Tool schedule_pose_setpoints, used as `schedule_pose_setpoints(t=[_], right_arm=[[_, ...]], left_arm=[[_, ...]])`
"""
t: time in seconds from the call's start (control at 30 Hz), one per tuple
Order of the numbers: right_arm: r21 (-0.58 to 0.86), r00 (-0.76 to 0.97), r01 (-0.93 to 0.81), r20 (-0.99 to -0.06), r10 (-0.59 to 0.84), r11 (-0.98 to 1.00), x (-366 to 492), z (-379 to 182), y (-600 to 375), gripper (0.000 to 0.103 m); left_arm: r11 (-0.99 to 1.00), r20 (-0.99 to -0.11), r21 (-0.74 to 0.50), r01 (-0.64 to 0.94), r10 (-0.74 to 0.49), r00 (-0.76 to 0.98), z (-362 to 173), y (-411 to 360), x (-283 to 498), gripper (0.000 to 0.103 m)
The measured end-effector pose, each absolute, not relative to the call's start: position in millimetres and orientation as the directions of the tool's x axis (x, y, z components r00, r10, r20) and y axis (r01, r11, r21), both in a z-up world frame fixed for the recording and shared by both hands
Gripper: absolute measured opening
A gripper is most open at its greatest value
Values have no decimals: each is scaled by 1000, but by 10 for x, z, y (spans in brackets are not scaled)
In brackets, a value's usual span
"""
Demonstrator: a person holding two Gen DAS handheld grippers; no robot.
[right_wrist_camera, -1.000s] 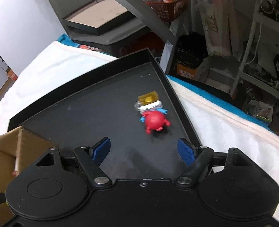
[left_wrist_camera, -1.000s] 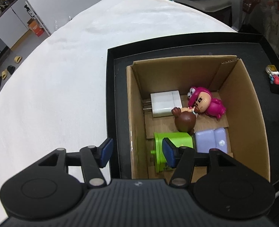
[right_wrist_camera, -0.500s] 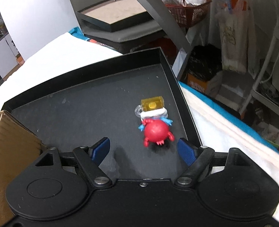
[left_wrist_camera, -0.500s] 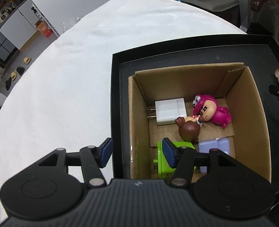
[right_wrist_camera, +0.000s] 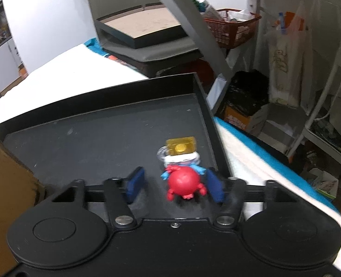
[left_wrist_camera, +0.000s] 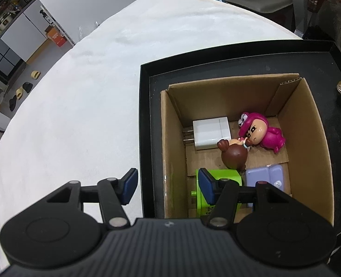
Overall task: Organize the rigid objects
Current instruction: 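Move the right tool to the red crab figure and grasp it, then lift the red crab figure with the right tool over the cardboard box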
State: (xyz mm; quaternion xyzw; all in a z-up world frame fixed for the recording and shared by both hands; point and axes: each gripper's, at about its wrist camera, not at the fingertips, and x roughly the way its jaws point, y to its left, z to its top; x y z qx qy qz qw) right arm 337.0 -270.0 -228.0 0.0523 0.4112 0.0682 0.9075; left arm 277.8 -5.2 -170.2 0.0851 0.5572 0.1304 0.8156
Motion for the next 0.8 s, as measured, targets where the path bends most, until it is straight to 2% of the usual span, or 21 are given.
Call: schedule_pose_setpoints(t=[0.4,0.8], right_arm=[[155,659,-73,-734,164,985,3159,-2047,-2662,38],[95,693,-110,-706,144,989,2859,-1668,-2447,38]], left_arm=[[964,-887,225,-141,263,380,-1616,58,2620,56],[980,-895,144,-135,187,405,-1598,186,2463,56]])
